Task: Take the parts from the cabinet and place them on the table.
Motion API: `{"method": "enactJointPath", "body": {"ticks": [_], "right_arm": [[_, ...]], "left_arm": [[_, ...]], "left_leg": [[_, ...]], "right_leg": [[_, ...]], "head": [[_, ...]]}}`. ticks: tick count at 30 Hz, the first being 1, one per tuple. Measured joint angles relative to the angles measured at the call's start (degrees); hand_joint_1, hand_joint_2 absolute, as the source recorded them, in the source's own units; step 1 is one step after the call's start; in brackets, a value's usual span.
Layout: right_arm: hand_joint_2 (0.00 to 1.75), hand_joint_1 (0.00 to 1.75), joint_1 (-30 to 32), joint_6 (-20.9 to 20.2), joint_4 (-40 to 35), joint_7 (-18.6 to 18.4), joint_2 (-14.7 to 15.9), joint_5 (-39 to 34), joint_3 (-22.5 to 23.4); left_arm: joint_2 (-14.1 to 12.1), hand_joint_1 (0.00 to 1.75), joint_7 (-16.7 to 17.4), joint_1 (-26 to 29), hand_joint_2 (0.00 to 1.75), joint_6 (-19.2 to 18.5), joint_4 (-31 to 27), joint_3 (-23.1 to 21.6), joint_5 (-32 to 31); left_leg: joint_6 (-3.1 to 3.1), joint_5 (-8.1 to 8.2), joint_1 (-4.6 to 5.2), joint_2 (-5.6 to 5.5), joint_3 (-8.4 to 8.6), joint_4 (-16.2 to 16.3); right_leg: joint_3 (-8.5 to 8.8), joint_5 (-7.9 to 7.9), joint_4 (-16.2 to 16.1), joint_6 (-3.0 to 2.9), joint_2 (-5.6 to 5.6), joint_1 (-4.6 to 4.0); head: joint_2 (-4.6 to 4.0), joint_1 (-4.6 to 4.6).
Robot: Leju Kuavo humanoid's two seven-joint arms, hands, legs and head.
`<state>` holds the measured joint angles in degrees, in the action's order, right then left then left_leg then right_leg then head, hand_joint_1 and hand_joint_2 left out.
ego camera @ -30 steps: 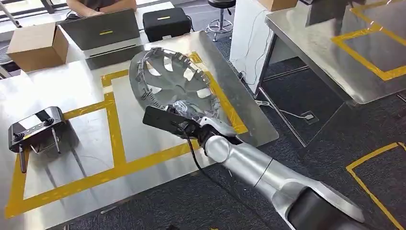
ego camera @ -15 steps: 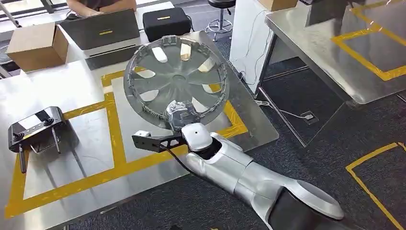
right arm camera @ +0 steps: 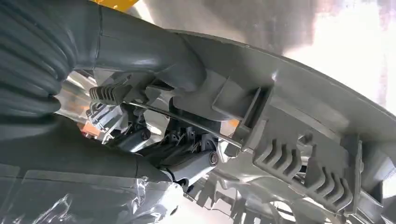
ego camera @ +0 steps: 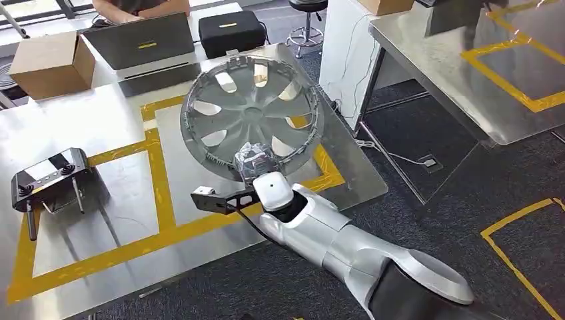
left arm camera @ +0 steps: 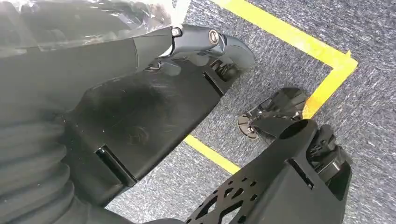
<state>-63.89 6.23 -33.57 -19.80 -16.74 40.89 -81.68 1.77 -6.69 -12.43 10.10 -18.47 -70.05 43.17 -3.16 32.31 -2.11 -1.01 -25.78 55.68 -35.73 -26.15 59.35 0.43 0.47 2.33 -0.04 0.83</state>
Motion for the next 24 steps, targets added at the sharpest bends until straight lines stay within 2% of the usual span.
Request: {"method": "enactJointPath", "body": {"ticks": [8,9,12,13,24], "right_arm": [[1.75,1.75,-0.01,-0.07,1.18,0.22,-0.17,0.07,0.02],[0.0,0.0,0.0,-0.11,1.29,0.31,-0.24,0.06,0.04],[0.0,0.0,-0.16,-0.13,1.38,0.66,-0.37,0.11,0.11],[0.0,0.0,-0.31,-0.15,1.38,0.68,-0.46,0.15,0.13],[0.0,0.0,-0.77,-0.33,1.38,0.81,-0.59,0.22,0.55]], "left_arm": [[0.0,0.0,0.02,-0.01,1.75,-0.7,0.0,0.02,-0.48],[0.0,0.0,0.13,-0.01,1.75,-0.76,0.0,0.02,-0.7],[0.0,0.0,0.61,-0.05,1.75,-0.79,0.0,0.02,-1.07],[0.0,0.0,0.72,-0.08,0.0,-0.79,0.0,0.02,-1.07],[0.13,0.0,0.85,-0.17,0.0,-1.7,0.0,1.16,-1.11]], "left_leg": [[0.0,0.0,0.0,0.0,-0.03,0.06],[0.0,0.0,0.0,0.0,-0.03,0.06],[0.0,0.0,0.0,0.01,-0.02,0.07],[0.0,0.0,0.0,0.01,-0.01,0.07],[0.06,-0.04,0.0,0.02,-0.01,0.15]], "right_leg": [[0.0,0.04,0.0,0.06,0.02,0.0],[0.0,0.04,0.0,0.06,0.02,0.0],[0.0,0.05,0.0,0.08,0.03,0.0],[0.0,0.06,0.0,0.09,0.04,0.0],[0.03,0.14,0.0,0.12,0.05,0.0]], "head": [[0.0,0.02],[0.0,0.0],[0.0,0.0],[0.0,0.02],[0.0,0.02]]}}
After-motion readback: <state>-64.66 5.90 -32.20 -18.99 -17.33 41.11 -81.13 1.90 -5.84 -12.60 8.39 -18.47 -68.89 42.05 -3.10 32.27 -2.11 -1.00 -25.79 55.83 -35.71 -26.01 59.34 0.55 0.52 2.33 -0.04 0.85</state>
